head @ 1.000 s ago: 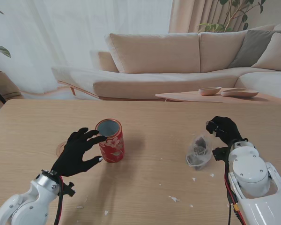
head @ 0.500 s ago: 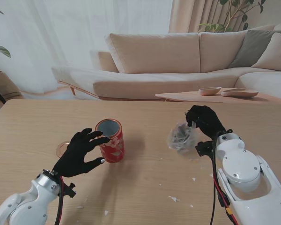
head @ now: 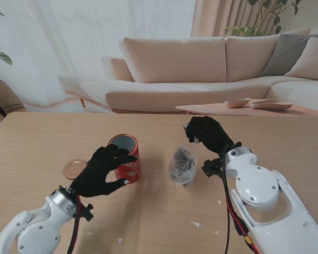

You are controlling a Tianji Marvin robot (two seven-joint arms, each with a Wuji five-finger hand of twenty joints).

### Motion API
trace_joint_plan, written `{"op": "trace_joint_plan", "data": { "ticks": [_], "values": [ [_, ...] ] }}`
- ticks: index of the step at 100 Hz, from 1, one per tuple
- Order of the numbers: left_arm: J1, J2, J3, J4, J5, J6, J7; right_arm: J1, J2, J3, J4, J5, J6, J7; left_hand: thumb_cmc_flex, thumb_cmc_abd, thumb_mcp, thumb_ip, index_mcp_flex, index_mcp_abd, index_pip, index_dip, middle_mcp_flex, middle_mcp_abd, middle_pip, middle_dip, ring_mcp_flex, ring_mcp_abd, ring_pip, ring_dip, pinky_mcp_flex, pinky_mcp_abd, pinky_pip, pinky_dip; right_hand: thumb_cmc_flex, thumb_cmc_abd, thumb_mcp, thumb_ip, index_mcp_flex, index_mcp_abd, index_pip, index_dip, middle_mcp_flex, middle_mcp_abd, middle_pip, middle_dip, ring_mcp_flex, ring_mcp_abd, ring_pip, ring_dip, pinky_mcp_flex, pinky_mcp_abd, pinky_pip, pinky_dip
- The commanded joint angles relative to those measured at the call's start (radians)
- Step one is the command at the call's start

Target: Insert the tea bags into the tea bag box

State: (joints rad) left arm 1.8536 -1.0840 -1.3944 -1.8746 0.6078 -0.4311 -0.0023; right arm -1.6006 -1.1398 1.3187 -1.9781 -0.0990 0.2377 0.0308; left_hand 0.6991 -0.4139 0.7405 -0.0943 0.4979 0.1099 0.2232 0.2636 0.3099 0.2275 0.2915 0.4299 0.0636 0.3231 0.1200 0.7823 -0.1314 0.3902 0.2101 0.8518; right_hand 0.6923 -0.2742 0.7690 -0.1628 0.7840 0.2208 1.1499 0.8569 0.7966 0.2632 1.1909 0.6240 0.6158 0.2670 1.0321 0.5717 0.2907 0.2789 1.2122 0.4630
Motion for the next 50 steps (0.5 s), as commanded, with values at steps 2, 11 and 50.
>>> {"op": "trace_joint_plan", "data": {
  "ticks": [2, 11, 50],
  "values": [
    [-0.008, 0.002, 0.02, -0.036, 0.004, 0.003, -0.035, -0.005, -0.009, -0.015, -0.014, -0.007, -0.012, 0.018, 0.031, -0.029, 0.045, 0.012, 0.029, -0.004, 0.018, 0.022, -0.006, 0.023, 0.04, 0.041, 0.024, 0.009, 0.018, 0.058, -0.02, 0.004, 0.034, 0.073, 0.021, 0.011, 0.019, 0.0, 0.018, -0.026, 0.006, -0.007, 0.009, 0.018, 0.004, -0.006, 0.027, 0.003, 0.016, 0.004, 0.01, 0.011, 0.051, 0.011],
    [-0.024, 0.007, 0.044, -0.051, 0.017, 0.012, -0.055, -0.008, -0.009, -0.027, -0.017, -0.014, -0.02, 0.015, 0.034, -0.036, 0.057, 0.009, 0.022, -0.011, 0.028, 0.03, -0.004, 0.024, 0.068, 0.07, 0.042, 0.018, 0.03, 0.113, -0.005, 0.01, 0.05, 0.122, 0.019, 0.01, 0.019, 0.0, 0.017, -0.027, 0.006, -0.007, 0.011, 0.016, 0.006, -0.006, 0.028, 0.002, 0.017, 0.004, 0.011, 0.012, 0.052, 0.011],
    [-0.15, 0.008, 0.18, -0.044, 0.103, 0.064, -0.031, -0.026, -0.01, -0.052, -0.037, -0.066, -0.017, -0.011, 0.064, -0.055, 0.107, 0.008, -0.017, -0.085, 0.102, 0.065, -0.044, 0.003, 0.114, 0.114, 0.07, 0.022, 0.033, 0.167, 0.025, 0.016, 0.066, 0.201, 0.013, 0.011, 0.019, 0.001, 0.013, -0.034, 0.008, -0.006, 0.008, 0.013, 0.009, -0.006, 0.03, 0.0, 0.021, 0.005, 0.014, 0.009, 0.063, 0.009]
  ]
}}
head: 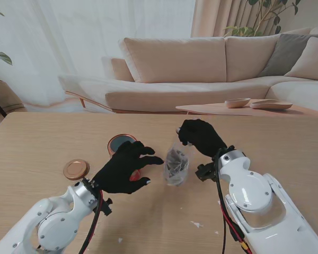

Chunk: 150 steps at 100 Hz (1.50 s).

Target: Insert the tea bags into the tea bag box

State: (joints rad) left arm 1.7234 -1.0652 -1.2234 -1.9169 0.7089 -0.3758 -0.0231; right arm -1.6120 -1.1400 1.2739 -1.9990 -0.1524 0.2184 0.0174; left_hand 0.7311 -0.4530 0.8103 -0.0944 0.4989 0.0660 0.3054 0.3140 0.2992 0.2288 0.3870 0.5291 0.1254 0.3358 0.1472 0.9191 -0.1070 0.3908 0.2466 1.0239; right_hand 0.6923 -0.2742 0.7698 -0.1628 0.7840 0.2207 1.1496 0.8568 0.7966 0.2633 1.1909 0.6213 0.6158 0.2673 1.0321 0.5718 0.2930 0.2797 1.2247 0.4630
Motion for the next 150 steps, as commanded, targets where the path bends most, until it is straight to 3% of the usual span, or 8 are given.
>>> {"op": "trace_joint_plan", "data": {
  "ticks": [1, 15, 33, 49, 96, 116, 136, 150],
  "values": [
    [-0.023, -0.011, 0.012, 0.0, 0.005, 0.011, -0.009, -0.015, -0.01, -0.008, -0.017, -0.015, 0.003, 0.001, 0.033, -0.017, 0.038, 0.008, -0.019, -0.046, 0.021, 0.015, -0.035, 0.0, 0.019, 0.015, 0.009, 0.009, 0.007, 0.031, 0.002, 0.015, 0.03, 0.03, 0.013, 0.011, 0.018, 0.001, 0.013, -0.034, 0.009, -0.007, 0.008, 0.012, 0.009, -0.003, 0.03, 0.0, 0.021, 0.005, 0.012, 0.008, 0.052, 0.009],
    [-0.063, -0.01, 0.05, 0.009, 0.013, 0.037, -0.016, -0.031, -0.01, -0.011, -0.036, -0.038, 0.009, -0.009, 0.056, -0.022, 0.048, 0.01, -0.042, -0.063, 0.055, 0.026, -0.06, -0.014, 0.039, 0.029, -0.004, 0.003, 0.043, 0.066, 0.01, 0.01, 0.034, 0.054, 0.008, 0.01, 0.019, 0.001, 0.013, -0.038, 0.01, -0.008, 0.011, 0.01, 0.011, -0.003, 0.033, -0.003, 0.023, 0.006, 0.015, 0.01, 0.057, 0.008],
    [-0.105, -0.015, 0.095, 0.028, 0.055, 0.047, 0.025, -0.047, -0.008, -0.012, -0.051, -0.06, 0.0, -0.013, 0.065, -0.042, 0.07, 0.008, -0.055, -0.063, 0.127, 0.067, -0.065, -0.011, 0.098, 0.083, -0.035, 0.007, 0.19, 0.156, 0.031, 0.016, 0.048, 0.113, 0.005, 0.01, 0.023, 0.002, 0.013, -0.039, 0.012, -0.011, 0.011, 0.007, 0.012, -0.003, 0.035, -0.003, 0.024, 0.005, 0.017, 0.011, 0.061, 0.006],
    [-0.139, -0.016, 0.137, 0.034, 0.07, 0.072, 0.032, -0.05, -0.01, -0.017, -0.054, -0.065, -0.002, -0.021, 0.051, -0.049, 0.075, 0.004, -0.044, -0.043, 0.173, 0.113, -0.069, -0.012, 0.108, 0.102, -0.086, 0.01, 0.357, 0.066, 0.038, 0.017, 0.044, 0.136, 0.005, 0.01, 0.023, 0.002, 0.013, -0.04, 0.012, -0.011, 0.012, 0.007, 0.013, -0.003, 0.035, -0.003, 0.024, 0.005, 0.018, 0.009, 0.062, 0.005],
    [-0.226, -0.023, 0.23, 0.096, 0.166, 0.15, 0.102, -0.06, -0.015, -0.025, -0.057, -0.068, -0.016, -0.048, 0.053, -0.063, 0.096, 0.004, -0.102, -0.035, 0.285, 0.206, -0.105, -0.027, 0.124, 0.11, -0.087, 0.008, 0.376, 0.046, 0.039, 0.022, 0.048, 0.149, 0.004, 0.009, 0.024, 0.002, 0.014, -0.04, 0.014, -0.012, 0.011, 0.006, 0.014, -0.002, 0.035, -0.003, 0.026, 0.006, 0.018, 0.01, 0.066, 0.004],
    [-0.259, -0.027, 0.261, 0.117, 0.169, 0.183, 0.105, -0.065, -0.016, -0.028, -0.059, -0.082, -0.019, -0.058, 0.064, -0.064, 0.102, 0.005, -0.112, -0.021, 0.394, 0.302, -0.115, -0.031, 0.132, 0.112, -0.087, 0.006, 0.377, 0.042, 0.04, 0.019, 0.047, 0.151, 0.003, 0.009, 0.024, 0.003, 0.013, -0.04, 0.015, -0.011, 0.011, 0.005, 0.015, -0.001, 0.035, -0.005, 0.026, 0.006, 0.019, 0.009, 0.067, 0.003],
    [-0.292, -0.032, 0.292, 0.142, 0.159, 0.2, 0.113, -0.071, -0.016, -0.029, -0.059, -0.085, -0.018, -0.061, 0.076, -0.068, 0.111, 0.006, -0.198, -0.029, 0.515, 0.431, -0.117, -0.044, 0.116, 0.106, -0.086, -0.004, 0.378, 0.042, 0.042, 0.016, 0.047, 0.153, 0.003, 0.009, 0.024, 0.003, 0.014, -0.04, 0.016, -0.011, 0.01, 0.005, 0.015, -0.001, 0.035, -0.006, 0.026, 0.006, 0.019, 0.007, 0.068, 0.003],
    [-0.303, -0.034, 0.308, 0.151, 0.145, 0.216, 0.108, -0.072, -0.02, -0.032, -0.058, -0.083, -0.011, -0.073, 0.076, -0.069, 0.111, 0.007, -0.279, -0.036, 0.551, 0.475, -0.122, -0.057, 0.069, 0.104, -0.087, -0.013, 0.365, 0.038, 0.036, 0.007, 0.046, 0.152, 0.001, 0.013, 0.02, 0.003, 0.007, -0.043, 0.019, -0.007, 0.005, 0.001, 0.018, 0.001, 0.031, -0.009, 0.027, 0.007, 0.017, 0.005, 0.068, 0.003]
  ]
}}
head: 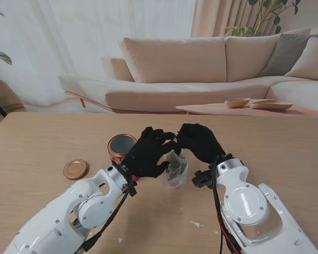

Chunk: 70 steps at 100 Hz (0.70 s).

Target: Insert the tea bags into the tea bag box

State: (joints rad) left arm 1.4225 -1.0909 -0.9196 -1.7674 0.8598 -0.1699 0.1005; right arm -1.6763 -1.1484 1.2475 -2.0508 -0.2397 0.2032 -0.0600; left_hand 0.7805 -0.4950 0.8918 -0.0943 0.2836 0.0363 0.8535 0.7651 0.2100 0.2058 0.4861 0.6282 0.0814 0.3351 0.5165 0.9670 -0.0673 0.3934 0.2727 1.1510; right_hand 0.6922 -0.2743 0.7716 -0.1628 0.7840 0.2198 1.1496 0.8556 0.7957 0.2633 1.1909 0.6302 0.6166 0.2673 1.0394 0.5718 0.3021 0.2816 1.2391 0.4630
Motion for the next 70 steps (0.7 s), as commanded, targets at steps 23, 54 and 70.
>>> {"op": "trace_joint_plan", "data": {
  "ticks": [23, 54, 70],
  "values": [
    [-0.006, -0.013, 0.021, 0.012, -0.011, 0.042, -0.001, -0.014, -0.015, -0.004, -0.012, 0.011, 0.009, -0.008, 0.028, -0.025, 0.036, 0.008, -0.085, 0.084, 0.057, 0.066, -0.035, -0.034, -0.056, 0.031, -0.045, -0.014, -0.015, -0.002, -0.008, 0.003, 0.022, 0.028, 0.002, 0.019, 0.014, 0.005, 0.003, -0.041, 0.022, -0.005, 0.002, 0.001, 0.022, -0.006, 0.027, -0.01, 0.023, 0.008, 0.007, 0.002, 0.056, 0.003],
    [-0.02, -0.021, 0.042, 0.033, -0.032, 0.068, 0.013, -0.032, -0.015, 0.002, -0.028, 0.005, -0.001, -0.017, 0.075, -0.007, 0.025, -0.009, -0.006, 0.135, 0.09, 0.107, -0.037, -0.028, -0.052, 0.053, -0.045, -0.017, -0.012, 0.015, -0.006, 0.002, 0.025, 0.033, 0.002, 0.019, 0.011, 0.006, 0.002, -0.038, 0.026, -0.004, 0.002, 0.002, 0.025, -0.005, 0.028, -0.01, 0.025, 0.01, 0.008, 0.002, 0.058, 0.004],
    [-0.024, -0.03, 0.052, 0.04, -0.064, 0.082, 0.028, -0.032, -0.015, 0.003, -0.028, 0.003, 0.0, -0.018, 0.238, -0.037, -0.112, -0.07, 0.099, 0.222, 0.186, 0.08, -0.034, -0.018, -0.011, 0.067, -0.042, -0.017, 0.012, 0.022, -0.002, 0.005, 0.027, 0.041, 0.002, 0.019, 0.012, 0.007, 0.002, -0.037, 0.027, -0.004, 0.002, 0.0, 0.026, -0.004, 0.028, -0.01, 0.025, 0.01, 0.008, 0.003, 0.058, 0.004]
  ]
}}
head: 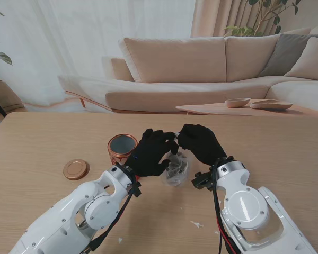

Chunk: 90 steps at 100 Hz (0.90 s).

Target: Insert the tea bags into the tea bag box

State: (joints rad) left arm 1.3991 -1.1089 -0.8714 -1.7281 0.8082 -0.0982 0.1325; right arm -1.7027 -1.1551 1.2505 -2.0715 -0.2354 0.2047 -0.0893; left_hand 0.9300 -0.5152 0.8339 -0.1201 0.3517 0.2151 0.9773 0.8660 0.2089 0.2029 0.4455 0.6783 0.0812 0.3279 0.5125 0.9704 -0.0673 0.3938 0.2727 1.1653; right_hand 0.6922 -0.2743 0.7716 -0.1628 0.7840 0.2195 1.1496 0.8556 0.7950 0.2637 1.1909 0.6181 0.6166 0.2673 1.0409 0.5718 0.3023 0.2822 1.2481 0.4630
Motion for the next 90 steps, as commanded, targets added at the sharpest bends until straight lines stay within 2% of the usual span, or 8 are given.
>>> {"op": "trace_joint_plan", "data": {
  "ticks": [1, 7, 18, 26, 42, 61, 72, 90],
  "values": [
    [-0.001, -0.013, 0.004, 0.002, -0.015, 0.011, -0.002, -0.005, -0.008, 0.0, -0.007, -0.002, -0.001, 0.011, 0.101, -0.015, -0.064, -0.043, 0.043, 0.052, 0.071, -0.028, -0.031, -0.014, 0.034, 0.017, -0.042, -0.009, 0.018, 0.018, -0.001, 0.004, 0.027, 0.028, 0.002, 0.019, 0.012, 0.007, 0.002, -0.037, 0.027, -0.004, 0.002, -0.002, 0.026, 0.008, 0.028, -0.01, 0.024, 0.01, 0.007, 0.002, 0.049, 0.004],
    [-0.002, -0.016, 0.007, 0.005, -0.024, 0.015, 0.007, -0.004, -0.008, 0.0, -0.005, 0.0, 0.001, 0.013, 0.145, 0.003, -0.089, -0.042, 0.104, 0.085, 0.102, -0.055, -0.03, -0.014, 0.068, 0.022, -0.04, -0.008, 0.034, 0.019, 0.003, 0.005, 0.03, 0.032, 0.002, 0.018, 0.012, 0.007, 0.002, -0.037, 0.027, -0.003, 0.002, 0.0, 0.026, 0.008, 0.028, -0.01, 0.024, 0.01, 0.007, 0.002, 0.049, 0.004],
    [-0.004, -0.018, 0.006, 0.004, -0.034, 0.016, 0.005, -0.004, -0.008, 0.001, -0.003, 0.002, 0.005, 0.015, 0.163, 0.001, -0.088, -0.036, 0.137, 0.105, 0.106, -0.076, -0.025, -0.009, 0.083, 0.02, -0.039, -0.007, 0.04, 0.016, 0.003, 0.005, 0.031, 0.034, 0.001, 0.02, 0.011, 0.007, 0.001, -0.037, 0.027, -0.003, 0.002, 0.001, 0.026, 0.008, 0.028, -0.011, 0.024, 0.01, 0.007, 0.001, 0.049, 0.004],
    [-0.002, -0.018, 0.0, 0.0, -0.047, 0.007, 0.0, -0.004, -0.008, 0.002, -0.003, -0.001, 0.007, 0.014, 0.166, -0.005, -0.085, -0.032, 0.155, 0.104, 0.11, -0.092, -0.026, -0.008, 0.103, 0.019, -0.039, -0.008, 0.043, 0.012, 0.001, 0.002, 0.03, 0.036, 0.001, 0.02, 0.01, 0.008, 0.002, -0.037, 0.028, -0.002, 0.003, -0.002, 0.027, 0.009, 0.029, -0.011, 0.024, 0.01, 0.008, 0.001, 0.049, 0.004],
    [0.013, -0.014, -0.023, -0.023, -0.061, -0.038, -0.016, 0.001, -0.009, 0.009, 0.001, -0.005, 0.024, 0.015, 0.142, -0.037, -0.043, -0.026, 0.215, 0.061, 0.072, -0.094, -0.009, -0.001, 0.136, 0.003, -0.037, -0.007, 0.052, 0.003, 0.003, 0.008, 0.027, 0.034, 0.001, 0.019, 0.009, 0.008, 0.002, -0.04, 0.028, -0.002, 0.002, -0.002, 0.027, 0.008, 0.028, -0.011, 0.024, 0.01, 0.008, 0.002, 0.049, 0.003],
    [0.02, -0.012, -0.04, -0.043, -0.06, -0.065, -0.018, 0.007, -0.009, 0.014, 0.007, -0.001, 0.039, 0.019, 0.154, -0.027, -0.035, -0.03, 0.347, 0.071, -0.06, -0.112, 0.057, 0.013, 0.136, -0.012, -0.035, 0.002, 0.088, -0.011, 0.013, 0.019, 0.027, 0.032, 0.003, 0.019, 0.01, 0.008, 0.002, -0.04, 0.028, -0.002, 0.002, 0.0, 0.027, 0.009, 0.028, -0.012, 0.024, 0.01, 0.008, 0.001, 0.049, 0.003],
    [0.016, -0.012, -0.038, -0.044, -0.067, -0.064, -0.023, 0.008, -0.009, 0.015, 0.007, -0.001, 0.042, 0.019, 0.161, -0.023, -0.028, -0.033, 0.391, 0.075, -0.102, -0.09, 0.073, 0.017, 0.141, 0.001, -0.036, 0.003, 0.102, -0.023, 0.014, 0.021, 0.027, 0.031, 0.002, 0.02, 0.01, 0.008, 0.003, -0.04, 0.028, -0.003, 0.002, -0.001, 0.027, 0.009, 0.028, -0.011, 0.024, 0.01, 0.008, 0.002, 0.049, 0.004],
    [0.01, -0.016, -0.032, -0.046, -0.096, -0.066, -0.027, 0.01, -0.009, 0.015, 0.007, -0.003, 0.043, 0.019, 0.166, -0.021, -0.023, -0.033, 0.41, 0.08, -0.113, -0.05, 0.086, 0.026, 0.15, 0.011, -0.036, 0.002, 0.105, -0.026, 0.012, 0.019, 0.026, 0.031, 0.002, 0.02, 0.009, 0.009, 0.003, -0.039, 0.028, -0.003, 0.003, 0.0, 0.027, 0.009, 0.028, -0.012, 0.024, 0.01, 0.009, 0.001, 0.05, 0.004]
  ]
}}
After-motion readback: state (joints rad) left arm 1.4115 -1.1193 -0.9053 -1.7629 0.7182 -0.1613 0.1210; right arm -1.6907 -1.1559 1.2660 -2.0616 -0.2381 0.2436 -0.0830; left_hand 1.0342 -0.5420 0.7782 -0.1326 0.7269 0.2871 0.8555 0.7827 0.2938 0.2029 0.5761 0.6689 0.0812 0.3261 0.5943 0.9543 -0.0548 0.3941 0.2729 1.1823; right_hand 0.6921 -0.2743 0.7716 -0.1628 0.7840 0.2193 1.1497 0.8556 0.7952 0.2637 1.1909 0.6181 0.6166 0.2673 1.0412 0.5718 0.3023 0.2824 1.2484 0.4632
